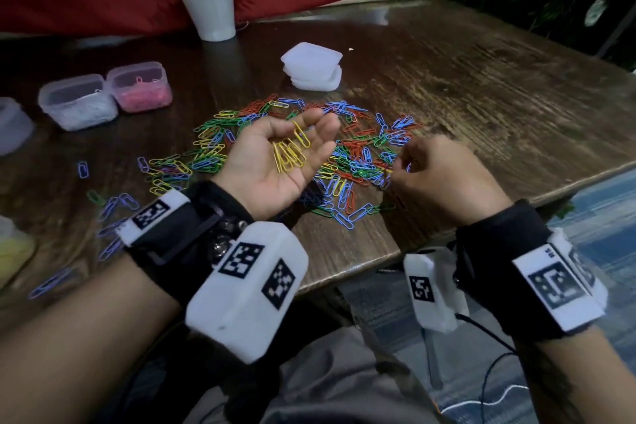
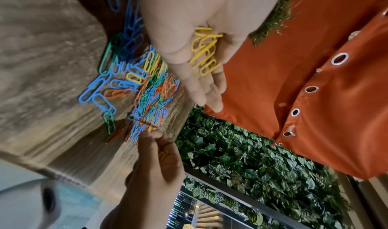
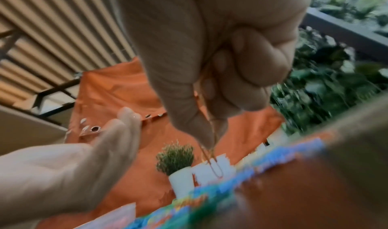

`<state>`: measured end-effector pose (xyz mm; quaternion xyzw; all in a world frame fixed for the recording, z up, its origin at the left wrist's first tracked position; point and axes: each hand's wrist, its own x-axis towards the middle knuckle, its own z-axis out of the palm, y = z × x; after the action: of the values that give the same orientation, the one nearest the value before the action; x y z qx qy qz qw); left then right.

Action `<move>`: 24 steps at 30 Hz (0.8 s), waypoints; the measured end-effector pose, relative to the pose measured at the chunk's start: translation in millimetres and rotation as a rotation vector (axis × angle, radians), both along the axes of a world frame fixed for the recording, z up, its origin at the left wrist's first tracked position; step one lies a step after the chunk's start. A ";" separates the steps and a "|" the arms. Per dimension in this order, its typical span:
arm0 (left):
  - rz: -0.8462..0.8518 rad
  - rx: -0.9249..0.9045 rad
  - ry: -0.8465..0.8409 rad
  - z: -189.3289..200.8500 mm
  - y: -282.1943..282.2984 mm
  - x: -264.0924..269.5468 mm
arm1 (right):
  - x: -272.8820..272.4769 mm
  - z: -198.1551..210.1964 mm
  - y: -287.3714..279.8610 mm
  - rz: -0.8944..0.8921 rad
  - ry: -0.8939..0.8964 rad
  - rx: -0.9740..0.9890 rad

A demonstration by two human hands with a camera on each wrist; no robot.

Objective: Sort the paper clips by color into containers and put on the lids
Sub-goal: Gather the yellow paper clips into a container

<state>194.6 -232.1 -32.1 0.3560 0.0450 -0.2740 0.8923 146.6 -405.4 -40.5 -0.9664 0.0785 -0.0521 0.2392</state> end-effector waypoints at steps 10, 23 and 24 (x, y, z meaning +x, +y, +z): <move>0.102 -0.071 0.163 -16.7 -12.4 -10.9 | -14.3 14.9 76.2 0.097 -0.291 0.074; 0.244 -0.319 0.191 -14.1 -1.8 -20.4 | -6.9 10.5 71.6 0.164 -0.254 0.247; 0.241 -0.291 0.173 -13.6 -1.4 -21.7 | -6.3 9.0 69.3 0.161 -0.255 0.273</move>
<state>172.9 -233.5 -45.7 0.1906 0.1238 -0.1986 0.9534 140.3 -336.1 -31.5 -0.9138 -0.0234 -0.1436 0.3793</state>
